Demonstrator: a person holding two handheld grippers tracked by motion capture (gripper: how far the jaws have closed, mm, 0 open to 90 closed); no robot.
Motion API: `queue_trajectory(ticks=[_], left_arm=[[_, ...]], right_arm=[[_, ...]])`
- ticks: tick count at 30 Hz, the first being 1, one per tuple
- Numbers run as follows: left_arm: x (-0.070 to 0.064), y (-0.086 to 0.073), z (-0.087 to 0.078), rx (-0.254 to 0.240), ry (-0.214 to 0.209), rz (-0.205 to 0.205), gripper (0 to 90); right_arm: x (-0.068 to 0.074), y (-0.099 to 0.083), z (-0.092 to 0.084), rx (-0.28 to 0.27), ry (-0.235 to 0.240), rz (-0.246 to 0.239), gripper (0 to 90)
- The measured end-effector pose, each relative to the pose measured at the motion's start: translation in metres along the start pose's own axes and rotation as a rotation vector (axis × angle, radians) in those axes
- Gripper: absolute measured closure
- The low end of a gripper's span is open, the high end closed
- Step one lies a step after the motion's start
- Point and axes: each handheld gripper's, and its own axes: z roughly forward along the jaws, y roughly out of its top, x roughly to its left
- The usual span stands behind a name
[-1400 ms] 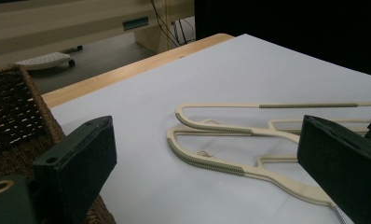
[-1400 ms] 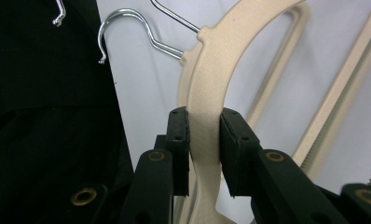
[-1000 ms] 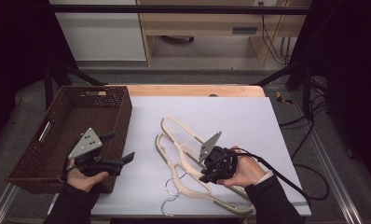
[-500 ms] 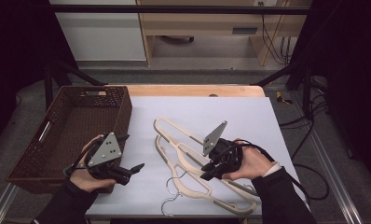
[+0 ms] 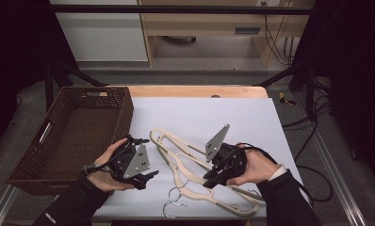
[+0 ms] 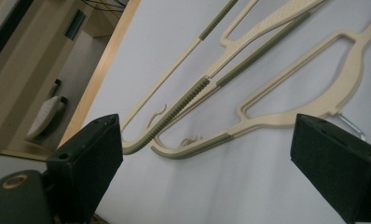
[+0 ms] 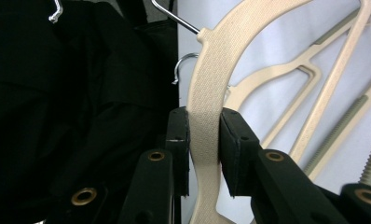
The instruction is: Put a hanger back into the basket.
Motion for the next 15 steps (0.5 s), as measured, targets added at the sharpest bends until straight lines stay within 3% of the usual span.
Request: queue_trajectory(ticks=[8,13,15], left_arm=[[-0.005,0.008,0.014,0.04,0.026,0.137,16.2],[-0.008,0.011,0.018,0.029,0.001,0.229,24.2],[-0.009,0.012,0.02,0.031,0.0,0.247,30.2]], right_arm=[[0.003,0.0,-0.001,-0.008,0.016,-0.009,74.9],[0.004,0.0,-0.001,-0.016,0.031,-0.016,74.9],[0.005,0.0,-0.001,-0.005,0.044,-0.015,74.9]])
